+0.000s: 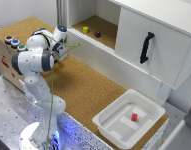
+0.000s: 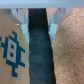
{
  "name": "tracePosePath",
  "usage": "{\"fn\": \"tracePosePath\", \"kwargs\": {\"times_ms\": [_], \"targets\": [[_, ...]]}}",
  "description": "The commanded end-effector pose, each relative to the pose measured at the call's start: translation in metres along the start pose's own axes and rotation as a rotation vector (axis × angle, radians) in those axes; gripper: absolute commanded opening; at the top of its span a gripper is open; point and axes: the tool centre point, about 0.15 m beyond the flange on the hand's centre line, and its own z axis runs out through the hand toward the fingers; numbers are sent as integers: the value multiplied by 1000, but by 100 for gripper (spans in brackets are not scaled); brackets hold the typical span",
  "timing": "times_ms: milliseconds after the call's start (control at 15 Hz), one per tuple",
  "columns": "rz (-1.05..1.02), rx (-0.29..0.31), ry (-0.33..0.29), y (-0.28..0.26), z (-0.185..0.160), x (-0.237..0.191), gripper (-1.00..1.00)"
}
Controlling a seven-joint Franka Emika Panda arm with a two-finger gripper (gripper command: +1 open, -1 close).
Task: Pull the handle of the drawer
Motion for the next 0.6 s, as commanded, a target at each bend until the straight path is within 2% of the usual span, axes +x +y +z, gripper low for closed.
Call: {"fn": "tracePosePath", "kwargs": {"times_ms": [0, 533], "targets": [[-6, 95, -55, 42, -3, 22, -100], [75, 105, -38, 94, -11, 30, -100]]}}
